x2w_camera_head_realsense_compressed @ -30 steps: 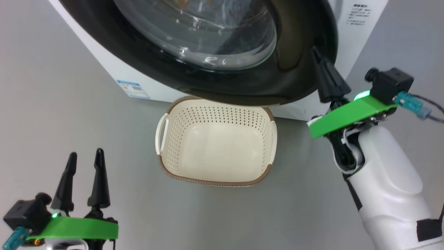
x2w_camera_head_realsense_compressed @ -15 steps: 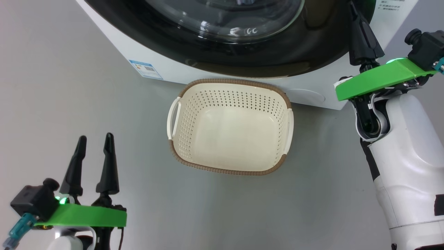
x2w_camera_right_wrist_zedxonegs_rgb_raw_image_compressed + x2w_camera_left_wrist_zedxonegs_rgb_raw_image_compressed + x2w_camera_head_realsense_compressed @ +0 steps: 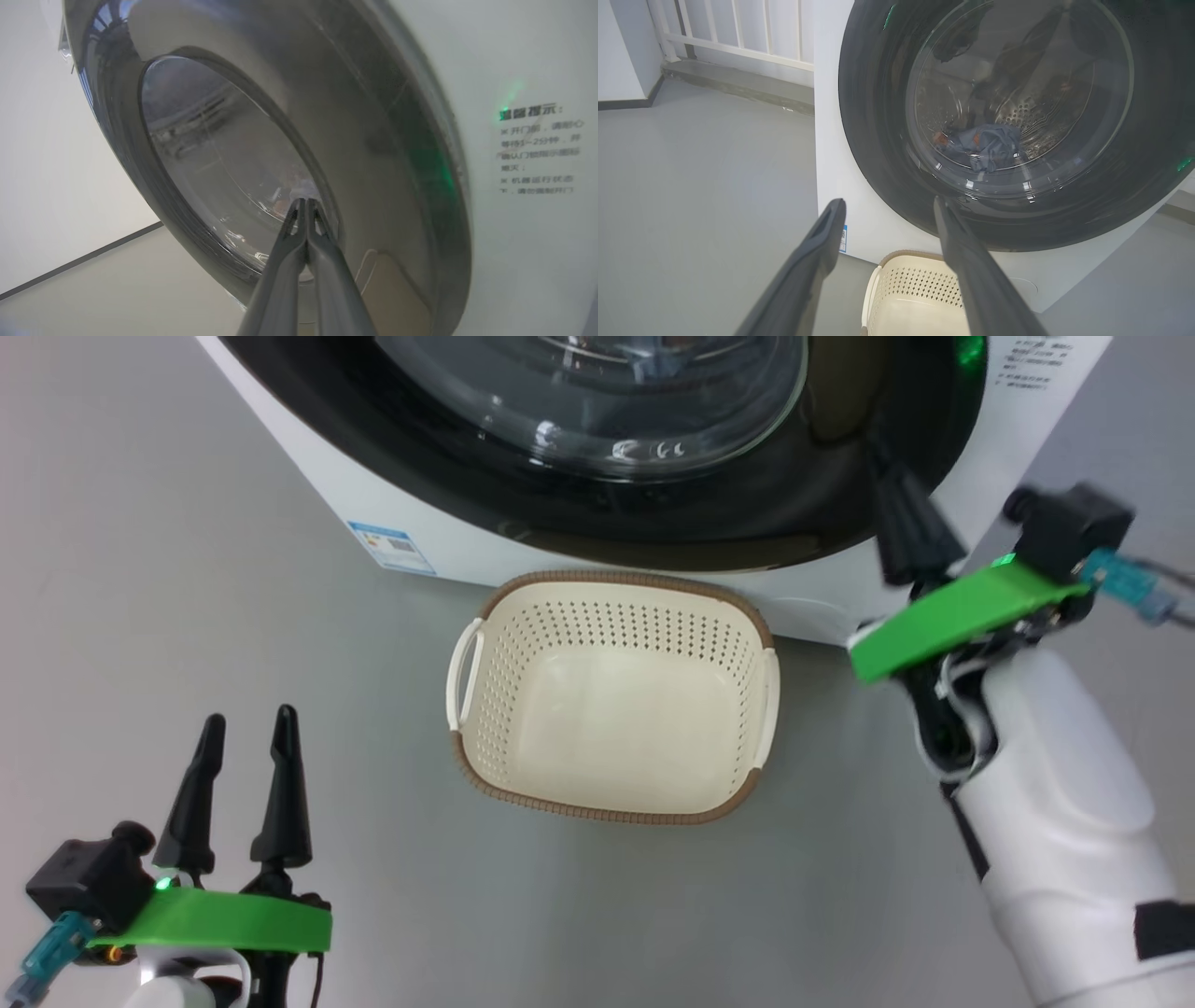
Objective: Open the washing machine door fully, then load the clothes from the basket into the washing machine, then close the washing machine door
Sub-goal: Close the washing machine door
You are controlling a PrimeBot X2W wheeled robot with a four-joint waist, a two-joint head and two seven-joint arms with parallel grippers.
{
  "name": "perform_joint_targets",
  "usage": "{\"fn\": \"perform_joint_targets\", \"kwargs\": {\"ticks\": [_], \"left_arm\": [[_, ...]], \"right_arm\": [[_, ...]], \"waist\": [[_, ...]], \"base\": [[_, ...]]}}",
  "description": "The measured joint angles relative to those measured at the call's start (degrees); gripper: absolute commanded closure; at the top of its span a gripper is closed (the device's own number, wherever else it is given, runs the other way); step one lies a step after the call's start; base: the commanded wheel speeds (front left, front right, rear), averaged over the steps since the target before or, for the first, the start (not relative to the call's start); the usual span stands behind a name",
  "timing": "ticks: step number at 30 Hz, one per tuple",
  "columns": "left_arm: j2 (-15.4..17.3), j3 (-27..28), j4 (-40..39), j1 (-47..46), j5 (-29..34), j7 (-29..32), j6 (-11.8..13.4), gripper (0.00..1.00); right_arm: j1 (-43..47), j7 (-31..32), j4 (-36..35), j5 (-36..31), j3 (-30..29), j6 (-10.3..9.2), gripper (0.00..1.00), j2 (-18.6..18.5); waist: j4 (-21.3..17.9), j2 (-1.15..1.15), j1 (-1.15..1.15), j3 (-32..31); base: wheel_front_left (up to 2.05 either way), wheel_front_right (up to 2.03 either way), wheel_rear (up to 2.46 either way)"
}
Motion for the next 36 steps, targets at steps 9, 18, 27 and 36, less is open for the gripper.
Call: {"fn": "perform_joint_targets", "kwargs": {"ticks": [9,18,27,36], "left_arm": [[1.3,1.1,1.4,2.4,0.6,0.0,0.0,0.0],[2.8,2.7,3.2,4.1,1.1,0.0,0.0,0.0],[4.1,3.2,3.9,5.6,1.7,0.0,0.0,0.0],[4.4,4.0,4.8,7.0,2.0,0.0,0.0,0.0]], "right_arm": [[8.2,0.0,-1.0,1.2,4.8,0.0,0.0,0.0],[14.6,0.0,-1.7,2.3,6.7,0.0,0.0,-1.0],[21.0,0.0,-2.6,2.3,5.6,0.0,0.0,-1.3],[24.0,0.0,-3.9,2.3,2.5,0.0,0.0,-2.2]], "waist": [[-2.2,0.0,0.0,-3.6],[-6.0,0.0,0.0,-6.5],[-10.6,0.0,0.0,-8.9],[-15.5,0.0,0.0,-10.2]], "base": [[0.0,0.0,0.0],[0.0,0.0,0.0],[0.0,0.0,0.0],[0.0,0.0,0.0]]}}
